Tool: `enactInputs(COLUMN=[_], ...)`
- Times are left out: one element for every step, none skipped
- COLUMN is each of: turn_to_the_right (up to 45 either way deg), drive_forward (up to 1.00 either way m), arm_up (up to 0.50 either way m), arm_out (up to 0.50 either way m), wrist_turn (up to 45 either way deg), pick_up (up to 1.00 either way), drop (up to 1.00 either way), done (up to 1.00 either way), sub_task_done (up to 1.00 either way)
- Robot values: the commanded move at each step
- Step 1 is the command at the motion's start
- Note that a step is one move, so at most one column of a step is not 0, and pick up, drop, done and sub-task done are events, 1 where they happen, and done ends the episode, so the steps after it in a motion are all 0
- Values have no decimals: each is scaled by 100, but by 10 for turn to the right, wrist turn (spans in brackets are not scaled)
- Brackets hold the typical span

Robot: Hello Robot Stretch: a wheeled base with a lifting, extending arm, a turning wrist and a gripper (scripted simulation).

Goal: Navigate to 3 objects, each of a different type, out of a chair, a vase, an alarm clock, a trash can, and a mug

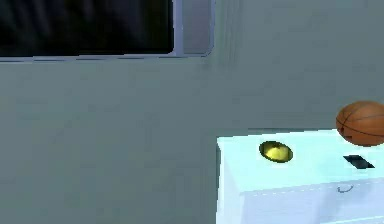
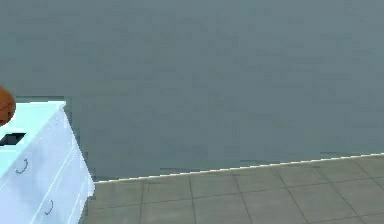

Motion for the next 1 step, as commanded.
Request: enactInputs(turn_to_the_right=[240], drive_forward=[0], arm_up=[0], arm_out=[0], wrist_turn=[0], pick_up=[0], drop=[0], done=[0], sub_task_done=[0])
